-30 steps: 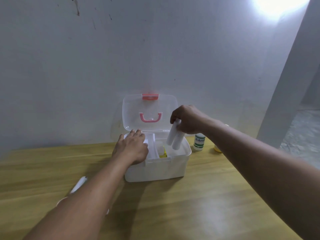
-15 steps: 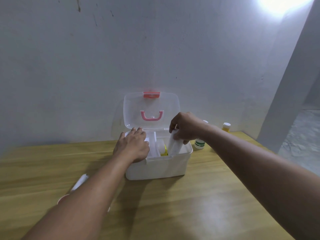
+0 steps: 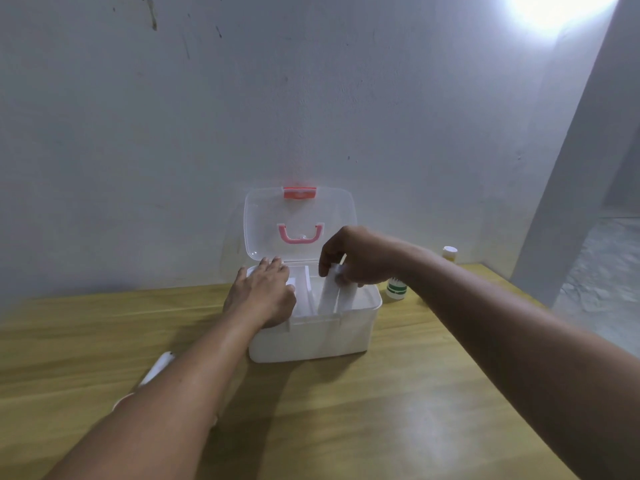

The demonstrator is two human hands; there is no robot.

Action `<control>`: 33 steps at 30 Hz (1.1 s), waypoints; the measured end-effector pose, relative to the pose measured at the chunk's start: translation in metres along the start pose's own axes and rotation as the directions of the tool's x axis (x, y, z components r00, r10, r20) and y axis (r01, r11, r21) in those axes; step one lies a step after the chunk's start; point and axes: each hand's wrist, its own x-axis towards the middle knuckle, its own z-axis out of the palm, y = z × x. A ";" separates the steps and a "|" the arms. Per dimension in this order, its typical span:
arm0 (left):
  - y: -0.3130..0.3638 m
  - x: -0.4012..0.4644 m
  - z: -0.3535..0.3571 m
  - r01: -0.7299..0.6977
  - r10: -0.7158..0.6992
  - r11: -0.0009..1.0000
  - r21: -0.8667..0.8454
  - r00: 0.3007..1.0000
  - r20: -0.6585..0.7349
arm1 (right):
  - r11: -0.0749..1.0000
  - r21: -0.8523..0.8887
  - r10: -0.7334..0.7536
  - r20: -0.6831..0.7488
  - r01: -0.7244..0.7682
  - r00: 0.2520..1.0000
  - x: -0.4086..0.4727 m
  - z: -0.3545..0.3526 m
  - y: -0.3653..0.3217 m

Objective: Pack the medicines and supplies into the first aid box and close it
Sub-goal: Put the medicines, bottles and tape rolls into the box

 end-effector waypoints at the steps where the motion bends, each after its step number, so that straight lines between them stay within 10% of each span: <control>1: 0.000 0.000 0.000 -0.003 0.003 1.000 0.001 1.000 -0.005 | 1.000 -0.008 -0.006 0.000 0.006 1.000 0.002 0.004 -0.001; 12: -0.003 0.003 0.002 -0.004 0.004 1.000 0.021 1.000 0.014 | 0.948 0.285 0.106 0.135 -0.141 0.985 0.001 0.021 0.002; 33: -0.003 0.004 0.003 -0.014 0.013 0.999 0.036 1.000 0.006 | 0.992 0.127 0.007 0.078 -0.017 0.997 -0.003 0.025 0.009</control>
